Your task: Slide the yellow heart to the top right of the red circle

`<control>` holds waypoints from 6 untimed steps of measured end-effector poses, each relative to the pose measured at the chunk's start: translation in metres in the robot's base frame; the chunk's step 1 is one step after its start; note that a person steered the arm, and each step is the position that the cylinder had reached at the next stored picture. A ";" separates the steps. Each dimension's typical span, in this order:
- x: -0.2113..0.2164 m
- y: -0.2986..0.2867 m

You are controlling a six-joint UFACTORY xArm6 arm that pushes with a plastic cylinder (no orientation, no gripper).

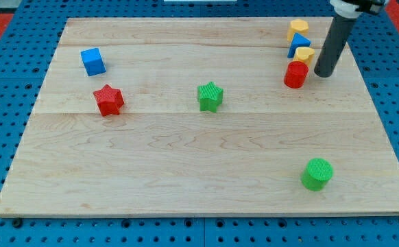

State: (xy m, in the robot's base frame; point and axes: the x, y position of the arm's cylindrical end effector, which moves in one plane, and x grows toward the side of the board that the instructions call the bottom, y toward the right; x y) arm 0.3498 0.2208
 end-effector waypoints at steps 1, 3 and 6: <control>0.002 -0.069; 0.026 0.008; -0.038 -0.054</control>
